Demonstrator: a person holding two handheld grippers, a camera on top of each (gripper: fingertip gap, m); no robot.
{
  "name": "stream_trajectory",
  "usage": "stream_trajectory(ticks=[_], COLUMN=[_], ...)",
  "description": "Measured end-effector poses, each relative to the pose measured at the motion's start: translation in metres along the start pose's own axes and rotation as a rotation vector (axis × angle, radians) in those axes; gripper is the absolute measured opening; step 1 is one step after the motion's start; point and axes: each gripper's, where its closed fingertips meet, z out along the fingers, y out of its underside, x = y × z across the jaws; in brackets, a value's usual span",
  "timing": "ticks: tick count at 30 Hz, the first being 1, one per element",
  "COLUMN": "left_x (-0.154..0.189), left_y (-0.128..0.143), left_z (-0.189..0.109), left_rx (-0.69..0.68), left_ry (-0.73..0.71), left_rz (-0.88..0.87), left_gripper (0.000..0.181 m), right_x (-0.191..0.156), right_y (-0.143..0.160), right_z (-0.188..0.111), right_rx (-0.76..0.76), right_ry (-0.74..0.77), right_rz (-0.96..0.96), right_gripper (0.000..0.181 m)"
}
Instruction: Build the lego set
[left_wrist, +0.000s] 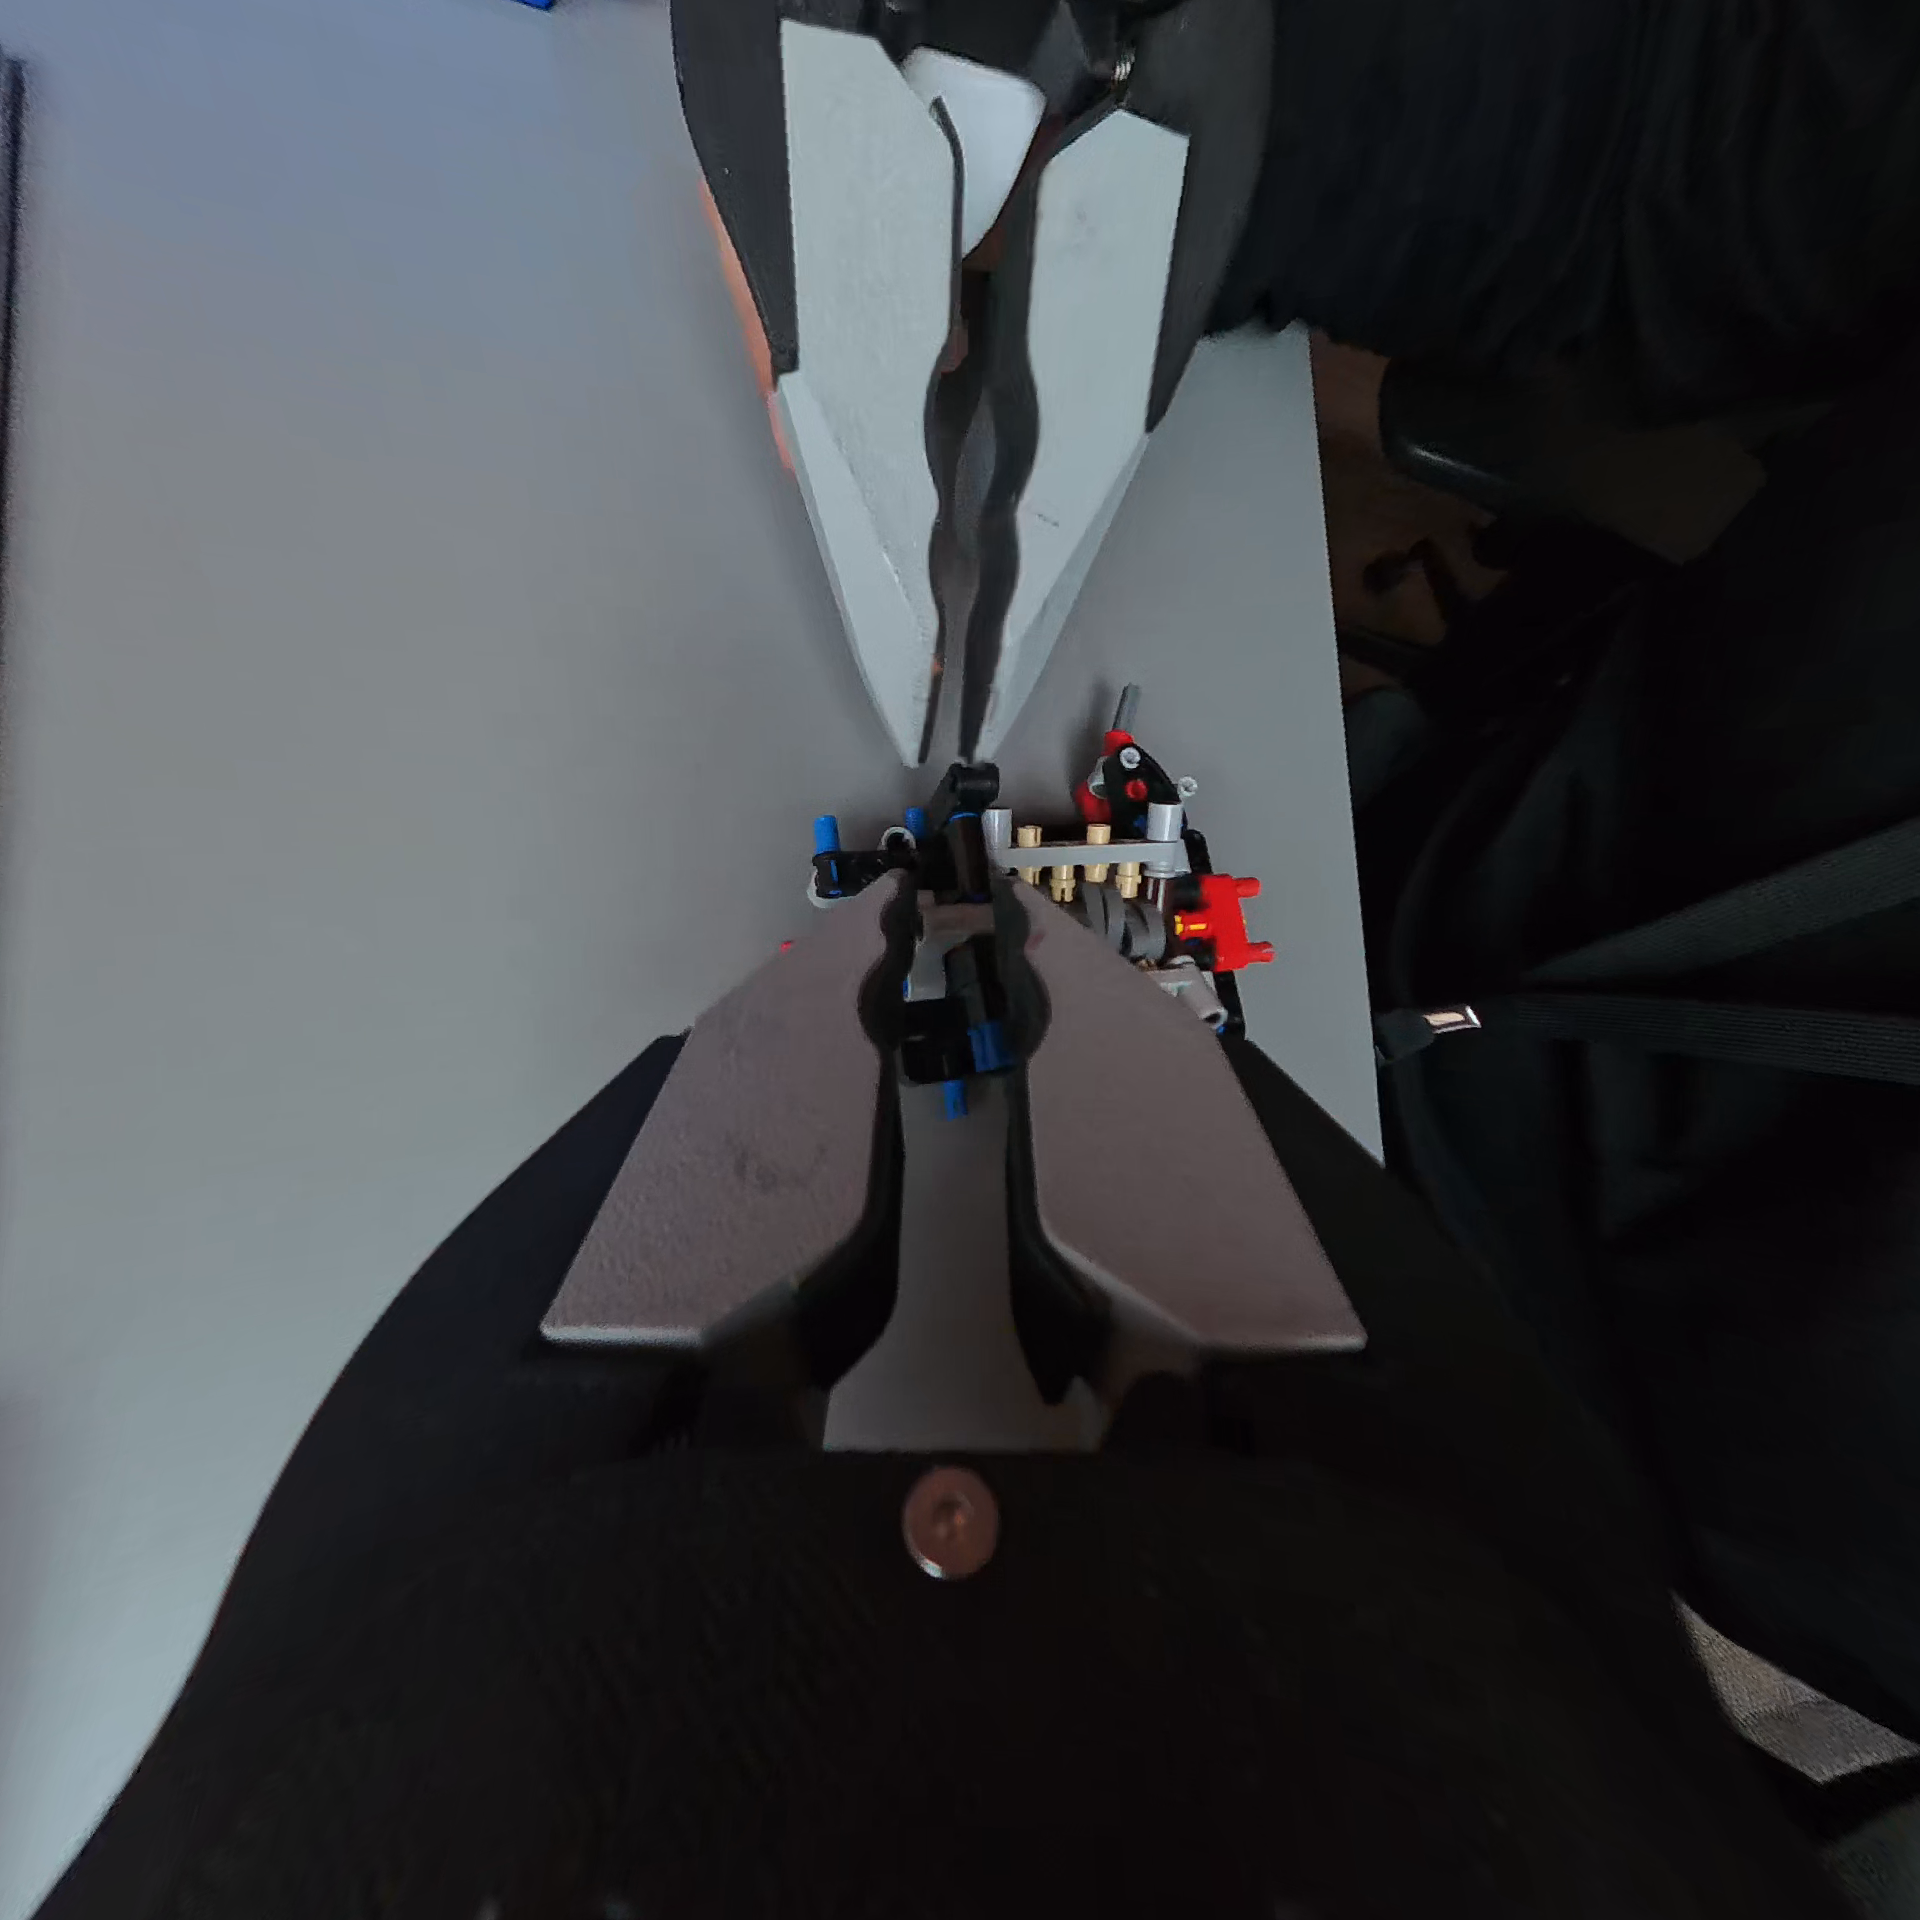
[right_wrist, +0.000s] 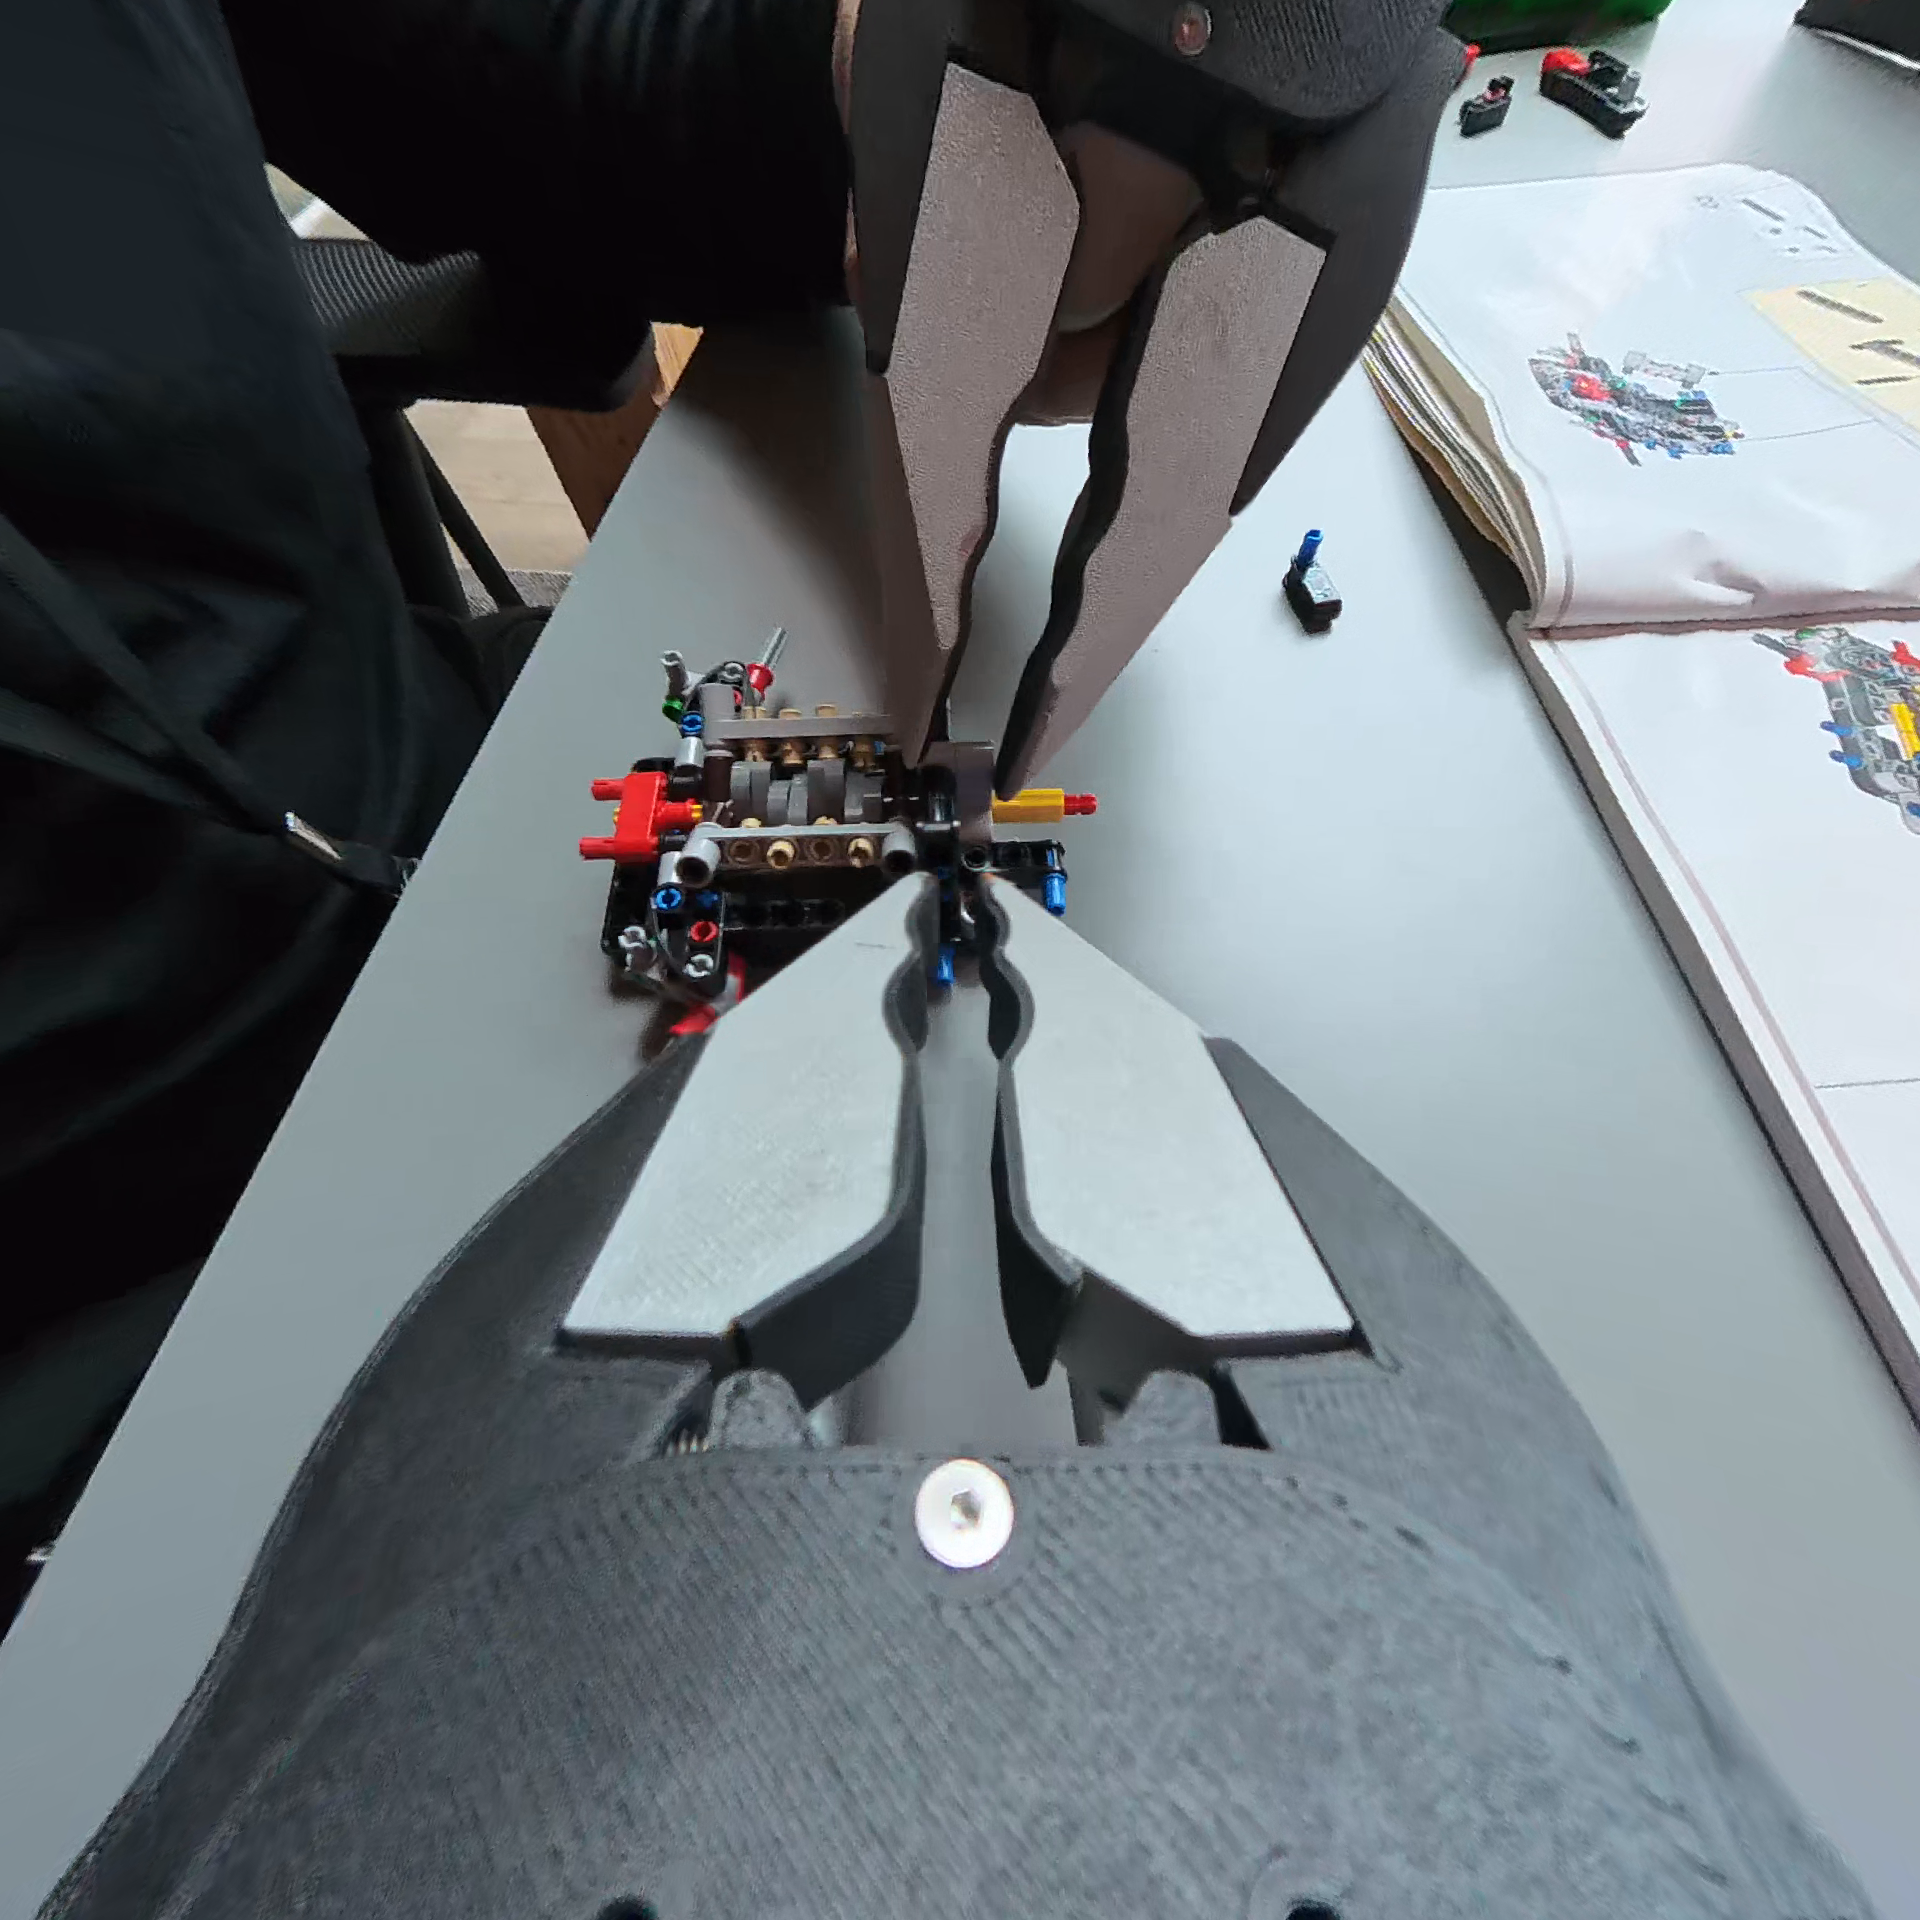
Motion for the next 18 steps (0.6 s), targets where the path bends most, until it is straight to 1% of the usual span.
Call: stream_trajectory(ticks=[1, 3, 5, 7, 10, 13, 18], left_x=[0.0005, 0.0018, 0.0033, 0.0047, 0.0102, 0.0064, 0.0035], left_y=[0.0002, 0.0007, 0.0011, 0.0011, -0.0029, 0.0033, 0.0026], left_z=[0.0004, 0.0016, 0.002, 0.0015, 0.0017, 0.0076, 0.0077], left_rx=[-0.003, -0.007, -0.014, -0.019, -0.003, -0.05, -0.058], left_ry=[0.0, 0.004, 0.018, 0.022, 0.05, 0.02, -0.037], left_rz=[0.002, 0.005, 0.001, 0.005, -0.004, -0.006, 0.032], left_gripper=[0.012, 0.011, 0.011, 0.012, 0.011, 0.007, 0.006], right_x=[-0.0004, -0.0018, -0.0017, -0.0024, -0.0055, -0.006, -0.0035], right_y=[0.0007, 0.0041, 0.0032, 0.0013, -0.0023, -0.0027, -0.001], right_z=[0.002, 0.0043, 0.0037, 0.0017, 0.0001, 0.0036, 0.0056], right_rx=[-0.008, -0.032, -0.024, -0.007, 0.017, 0.008, -0.006], right_ry=[0.002, -0.007, -0.004, -0.014, -0.037, -0.035, -0.024], right_rz=[-0.013, -0.019, -0.022, -0.012, -0.003, -0.008, -0.004], right_gripper=[0.0, 0.0, 0.0, 0.006, 0.008, 0.005, 0.002])
